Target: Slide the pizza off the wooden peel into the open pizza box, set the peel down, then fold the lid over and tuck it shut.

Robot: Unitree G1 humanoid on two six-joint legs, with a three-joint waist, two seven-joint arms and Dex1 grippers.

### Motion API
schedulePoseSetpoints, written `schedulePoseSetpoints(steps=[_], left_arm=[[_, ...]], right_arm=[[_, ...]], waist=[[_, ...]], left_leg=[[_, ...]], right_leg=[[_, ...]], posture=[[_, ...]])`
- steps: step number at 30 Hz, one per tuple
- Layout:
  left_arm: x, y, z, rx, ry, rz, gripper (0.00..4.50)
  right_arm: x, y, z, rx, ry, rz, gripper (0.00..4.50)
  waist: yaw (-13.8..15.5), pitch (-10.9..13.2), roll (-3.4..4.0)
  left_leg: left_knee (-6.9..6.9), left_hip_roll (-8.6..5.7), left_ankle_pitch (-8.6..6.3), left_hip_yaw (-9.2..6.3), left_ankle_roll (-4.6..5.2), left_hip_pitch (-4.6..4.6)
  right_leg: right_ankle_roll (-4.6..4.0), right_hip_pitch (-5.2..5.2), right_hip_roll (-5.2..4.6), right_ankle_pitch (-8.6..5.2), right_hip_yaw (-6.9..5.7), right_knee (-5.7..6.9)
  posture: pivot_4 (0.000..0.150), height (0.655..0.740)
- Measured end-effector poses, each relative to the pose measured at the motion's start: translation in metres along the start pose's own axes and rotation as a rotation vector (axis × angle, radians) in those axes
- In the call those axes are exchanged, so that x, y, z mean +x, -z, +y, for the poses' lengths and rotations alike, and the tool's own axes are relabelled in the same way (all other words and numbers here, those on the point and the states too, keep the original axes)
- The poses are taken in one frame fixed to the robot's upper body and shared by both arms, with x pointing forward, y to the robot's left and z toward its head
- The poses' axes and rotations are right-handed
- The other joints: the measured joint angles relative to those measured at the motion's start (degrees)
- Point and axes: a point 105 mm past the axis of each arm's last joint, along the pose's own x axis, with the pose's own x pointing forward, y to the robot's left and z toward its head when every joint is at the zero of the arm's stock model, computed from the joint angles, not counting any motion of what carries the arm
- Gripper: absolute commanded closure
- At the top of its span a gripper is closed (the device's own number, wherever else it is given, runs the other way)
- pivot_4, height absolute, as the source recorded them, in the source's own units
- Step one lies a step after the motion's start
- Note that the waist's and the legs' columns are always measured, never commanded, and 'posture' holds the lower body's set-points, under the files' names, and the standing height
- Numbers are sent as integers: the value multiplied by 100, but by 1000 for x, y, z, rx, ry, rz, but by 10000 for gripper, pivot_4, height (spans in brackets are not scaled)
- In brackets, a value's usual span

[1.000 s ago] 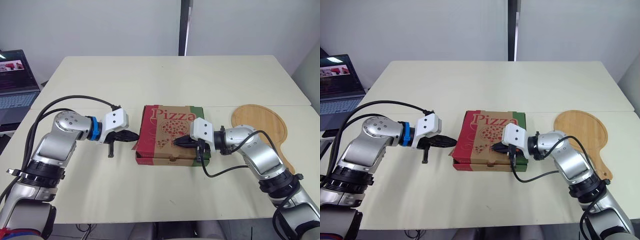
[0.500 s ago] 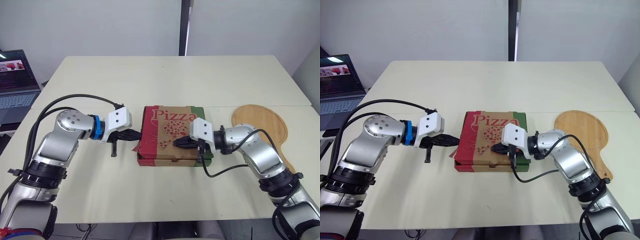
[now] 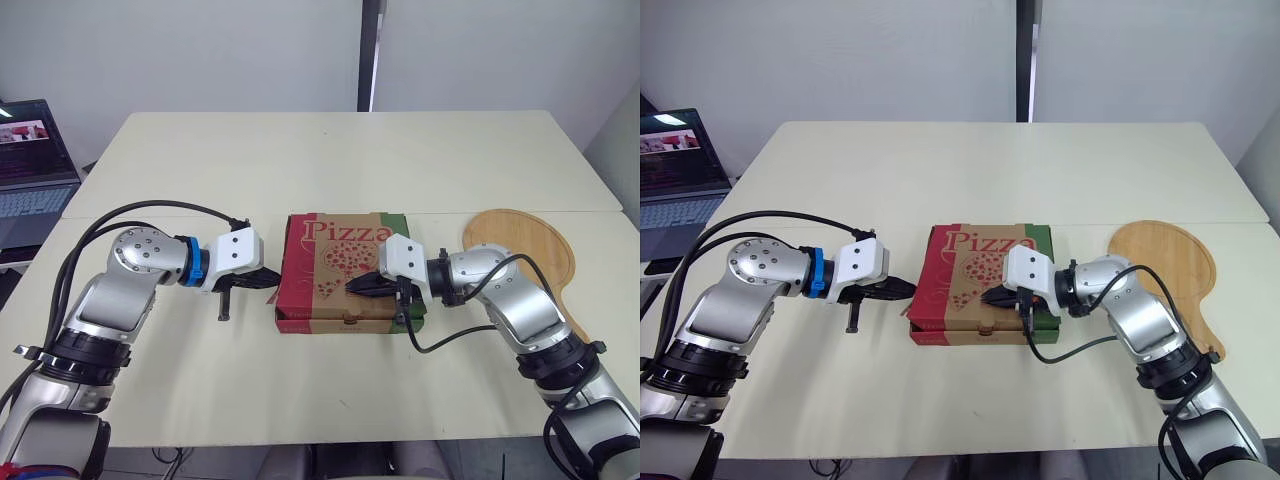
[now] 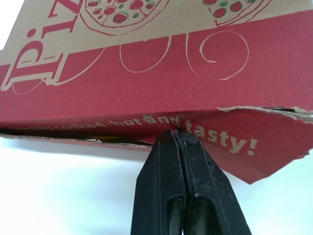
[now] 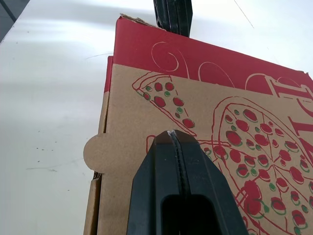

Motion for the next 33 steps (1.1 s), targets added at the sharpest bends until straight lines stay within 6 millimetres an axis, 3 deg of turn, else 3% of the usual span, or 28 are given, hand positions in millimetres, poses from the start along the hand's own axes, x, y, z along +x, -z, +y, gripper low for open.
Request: schedulePoseSetpoints(steps=[23, 33], left_arm=[[13, -12, 2, -50, -37, -80, 45000], [-3, -2, -9, -23, 43, -4, 45000]], right_arm=[[-2, -7, -7, -24, -49, 8, 44858], [-4, -7, -5, -37, -88, 29, 44858]], waist=[[13, 0, 0], [2, 0, 0]], left_leg=[[1, -1, 0, -1, 0, -1], [-2, 1, 0, 1, 0, -1]], right_leg=[[0, 1, -1, 0, 0, -1], [0, -2, 0, 0, 0, -1]], posture=[[1500, 7400], [1500, 7400]])
